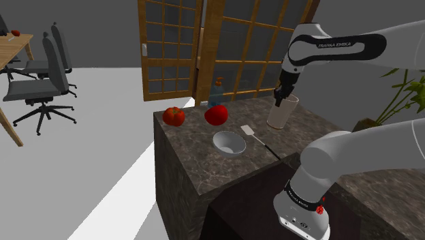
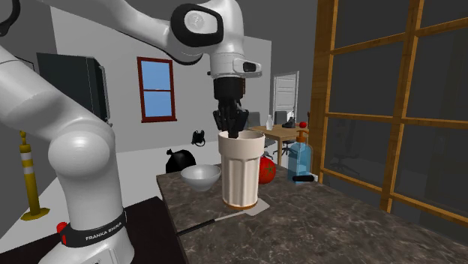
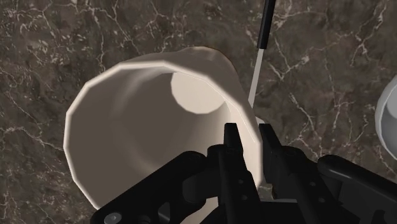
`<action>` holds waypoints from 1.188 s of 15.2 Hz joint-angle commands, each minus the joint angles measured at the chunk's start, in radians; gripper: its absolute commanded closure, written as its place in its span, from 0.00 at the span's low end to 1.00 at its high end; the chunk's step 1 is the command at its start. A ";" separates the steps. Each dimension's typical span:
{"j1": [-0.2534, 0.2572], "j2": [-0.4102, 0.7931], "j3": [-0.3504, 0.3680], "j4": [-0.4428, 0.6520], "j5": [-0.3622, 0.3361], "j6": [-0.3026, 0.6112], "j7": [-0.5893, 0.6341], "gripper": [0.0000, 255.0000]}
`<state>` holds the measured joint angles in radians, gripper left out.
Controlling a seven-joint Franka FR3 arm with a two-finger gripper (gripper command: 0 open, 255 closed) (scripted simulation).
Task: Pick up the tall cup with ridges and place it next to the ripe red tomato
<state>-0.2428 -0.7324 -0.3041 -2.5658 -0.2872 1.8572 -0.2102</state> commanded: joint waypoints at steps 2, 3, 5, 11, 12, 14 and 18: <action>0.004 0.000 0.008 0.040 0.009 -0.039 -0.002 1.00; 0.005 0.000 0.011 0.052 0.011 -0.052 -0.004 1.00; 0.007 -0.001 0.016 0.078 0.016 -0.079 -0.006 1.00; 0.012 0.003 0.029 0.160 0.029 -0.157 -0.014 1.00; 0.013 0.005 0.031 0.174 0.031 -0.169 -0.016 1.00; 0.015 0.008 0.035 0.203 0.035 -0.195 -0.018 1.00; 0.018 0.018 0.042 0.263 0.043 -0.244 -0.024 1.00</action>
<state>-0.2249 -0.7179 -0.2619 -2.3182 -0.2455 1.6242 -0.2312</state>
